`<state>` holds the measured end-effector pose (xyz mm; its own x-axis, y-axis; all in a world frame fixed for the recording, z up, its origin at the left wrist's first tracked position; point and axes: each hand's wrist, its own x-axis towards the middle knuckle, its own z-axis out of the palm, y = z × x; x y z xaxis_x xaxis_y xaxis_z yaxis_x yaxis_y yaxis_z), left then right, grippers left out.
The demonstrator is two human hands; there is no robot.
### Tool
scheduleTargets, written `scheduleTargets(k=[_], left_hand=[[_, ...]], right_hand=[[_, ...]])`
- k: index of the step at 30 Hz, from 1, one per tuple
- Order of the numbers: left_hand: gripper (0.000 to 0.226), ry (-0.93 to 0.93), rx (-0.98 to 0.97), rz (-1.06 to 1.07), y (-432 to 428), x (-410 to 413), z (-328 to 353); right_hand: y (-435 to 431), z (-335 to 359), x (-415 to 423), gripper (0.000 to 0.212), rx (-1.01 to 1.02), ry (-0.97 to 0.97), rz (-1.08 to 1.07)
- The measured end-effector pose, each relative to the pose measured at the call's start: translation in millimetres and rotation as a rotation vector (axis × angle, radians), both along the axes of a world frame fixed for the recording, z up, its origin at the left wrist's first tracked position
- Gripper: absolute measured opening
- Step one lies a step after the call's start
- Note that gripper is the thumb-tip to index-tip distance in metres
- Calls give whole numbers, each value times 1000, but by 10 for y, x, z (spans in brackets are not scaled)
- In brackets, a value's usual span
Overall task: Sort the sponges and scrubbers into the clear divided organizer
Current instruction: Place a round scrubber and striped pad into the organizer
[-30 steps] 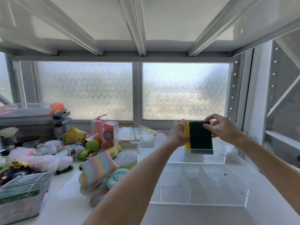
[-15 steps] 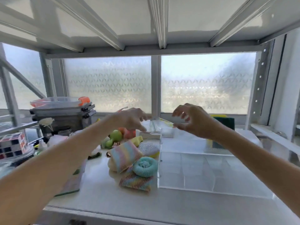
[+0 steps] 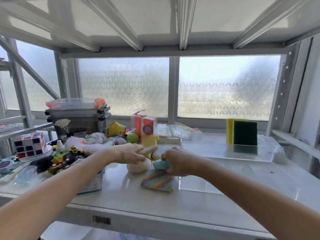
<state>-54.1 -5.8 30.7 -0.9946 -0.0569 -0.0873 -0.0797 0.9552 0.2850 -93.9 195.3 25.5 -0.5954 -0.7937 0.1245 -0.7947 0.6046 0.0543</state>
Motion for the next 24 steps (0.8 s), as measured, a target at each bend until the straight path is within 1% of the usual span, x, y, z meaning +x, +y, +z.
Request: scheduleTargets(k=[1, 4, 7, 9, 12, 13, 15, 16, 19, 22, 24], left_hand=[[16, 38, 4, -2, -3, -8, 22], [22, 191, 38, 54, -58, 13, 156], [22, 373, 220, 94, -81, 52, 415], [27, 508, 289, 85, 1, 69, 610], [28, 614, 412, 0, 244, 74, 856], [28, 628, 431, -38, 340, 54, 904], [25, 645, 396, -85, 534, -26, 946], [21, 648, 367, -100, 637, -80, 948], [18, 659, 338, -145, 920, -267, 949], [14, 702, 320, -144, 1148, -464, 958], [19, 714, 286, -123, 1272, -588, 937]], right_hand=[[14, -1, -31, 25, -42, -20, 24], [167, 136, -95, 25, -243, -111, 111], [527, 418, -213, 18, -412, -89, 104], [848, 597, -297, 16, -475, -97, 57], [1300, 761, -393, 13, -506, -79, -9], [1410, 776, -421, 18, -506, -76, -38], [1567, 764, -469, 27, -502, -100, -83], [1616, 739, -489, 27, -491, -114, -94], [1716, 664, -509, 19, -451, -154, -110], [1825, 652, -515, 19, -434, -163, -138], [1916, 663, -527, 18, -423, -144, -174]])
